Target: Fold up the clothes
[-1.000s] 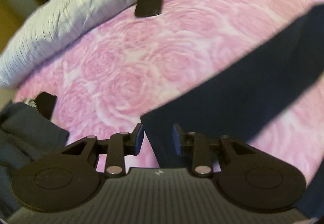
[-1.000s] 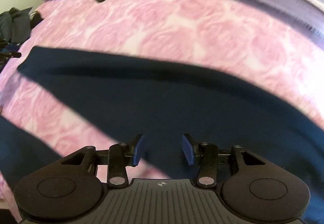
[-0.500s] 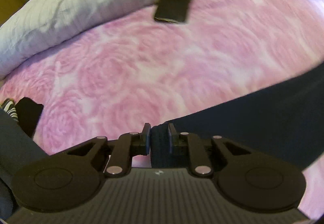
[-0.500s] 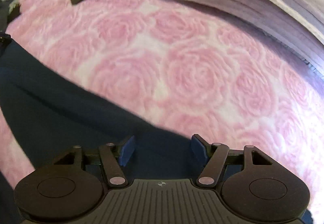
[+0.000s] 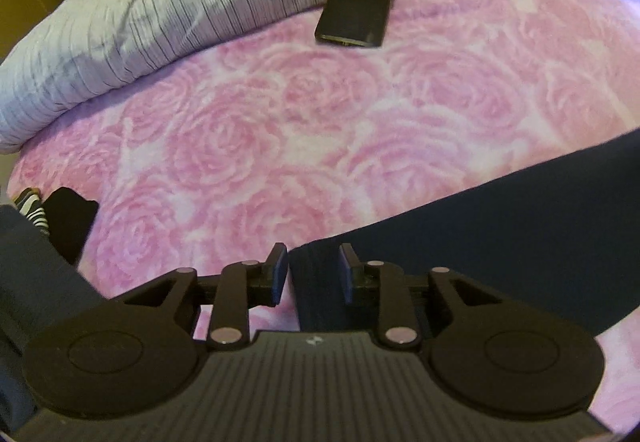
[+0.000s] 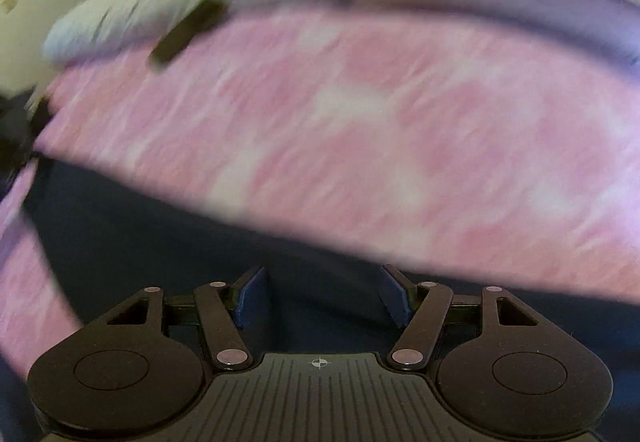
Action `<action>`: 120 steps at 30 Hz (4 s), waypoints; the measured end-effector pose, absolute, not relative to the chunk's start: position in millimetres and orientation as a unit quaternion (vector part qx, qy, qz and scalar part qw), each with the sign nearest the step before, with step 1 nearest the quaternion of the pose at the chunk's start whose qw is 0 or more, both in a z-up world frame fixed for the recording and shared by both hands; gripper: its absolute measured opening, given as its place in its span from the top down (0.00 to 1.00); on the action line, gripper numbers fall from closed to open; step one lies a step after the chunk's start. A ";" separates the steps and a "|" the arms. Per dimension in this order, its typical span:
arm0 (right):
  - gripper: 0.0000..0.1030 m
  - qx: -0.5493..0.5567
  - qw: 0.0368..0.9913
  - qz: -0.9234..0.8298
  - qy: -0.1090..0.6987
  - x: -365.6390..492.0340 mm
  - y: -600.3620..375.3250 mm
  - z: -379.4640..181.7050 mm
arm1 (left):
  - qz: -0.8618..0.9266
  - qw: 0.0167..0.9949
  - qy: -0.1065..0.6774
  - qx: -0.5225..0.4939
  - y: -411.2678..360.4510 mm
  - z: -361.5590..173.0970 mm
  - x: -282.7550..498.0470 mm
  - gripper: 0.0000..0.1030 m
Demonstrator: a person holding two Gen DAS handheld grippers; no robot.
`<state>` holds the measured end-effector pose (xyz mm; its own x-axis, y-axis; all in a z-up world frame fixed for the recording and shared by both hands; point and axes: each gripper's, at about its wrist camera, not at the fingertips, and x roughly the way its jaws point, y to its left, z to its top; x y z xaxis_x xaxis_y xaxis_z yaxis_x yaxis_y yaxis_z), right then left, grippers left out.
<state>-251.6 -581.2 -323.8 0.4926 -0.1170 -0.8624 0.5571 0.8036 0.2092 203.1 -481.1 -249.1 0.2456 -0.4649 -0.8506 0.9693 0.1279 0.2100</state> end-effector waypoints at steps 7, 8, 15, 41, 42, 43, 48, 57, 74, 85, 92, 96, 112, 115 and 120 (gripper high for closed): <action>0.37 0.274 0.836 -0.287 0.378 -306.5 -605.3 -301.7 | -0.543 0.669 0.316 0.397 -464.8 -233.1 164.4 0.77; 0.37 0.288 0.826 -0.319 0.364 -324.1 -618.4 -301.2 | -0.545 0.668 0.316 0.397 -462.5 -230.8 158.9 0.77; 0.37 0.357 0.758 -0.464 0.288 -431.2 -690.3 -289.8 | -0.599 0.626 0.300 0.399 -476.3 -234.0 99.7 0.77; 0.37 0.304 0.797 -0.357 0.380 -456.7 -768.7 -330.6 | -0.635 0.569 0.345 0.392 -616.7 -282.9 -55.9 0.75; 0.37 0.308 0.798 -0.359 0.372 -458.7 -770.2 -327.3 | -0.633 0.574 0.342 0.390 -619.5 -283.2 -56.5 0.75; 0.37 0.310 0.800 -0.361 0.365 -460.9 -769.2 -322.3 | -0.632 0.579 0.340 0.388 -622.4 -283.5 -57.2 0.75; 0.37 0.316 0.811 -0.353 0.342 -471.4 -731.6 -294.1 | -0.641 0.567 0.344 0.385 -620.6 -287.3 -70.6 0.78; 0.37 0.345 0.800 -0.361 0.334 -500.6 -702.3 -290.5 | -0.659 0.551 0.342 0.382 -601.3 -273.8 -91.5 0.77; 0.37 0.337 0.660 -0.451 0.498 -620.7 -498.6 -296.3 | -0.647 0.442 0.395 0.479 -329.0 -272.9 -149.9 0.76; 0.37 0.335 0.738 -0.412 0.415 -536.0 -422.4 -269.2 | -0.658 0.442 0.374 0.481 -284.1 -261.7 -133.0 0.76; 0.37 0.274 0.776 -0.354 0.444 -436.6 -464.5 -304.8 | -0.677 0.439 0.354 0.473 -280.8 -258.3 -131.0 0.74; 0.33 0.273 0.788 -0.335 0.438 -435.9 -476.5 -300.3 | -0.674 0.433 0.357 0.480 -275.8 -261.4 -130.3 0.73; 0.33 0.386 0.682 -0.482 0.392 -596.5 -402.0 -270.8 | -0.669 0.409 0.350 0.513 -271.2 -256.9 -136.5 0.72; 0.33 0.392 0.678 -0.480 0.395 -592.8 -410.4 -269.4 | -0.655 0.398 0.366 0.528 -270.5 -263.1 -136.9 0.70; 0.33 0.388 0.684 -0.459 0.412 -571.3 -396.1 -261.5 | -0.634 0.392 0.394 0.538 -253.5 -264.5 -128.1 0.65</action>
<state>-571.3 -396.1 -261.5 0.2379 -0.3085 -0.9210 0.9488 0.2767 0.1523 -128.1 -253.5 -264.5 -0.1146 -0.0730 -0.9907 0.9203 -0.3832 -0.0783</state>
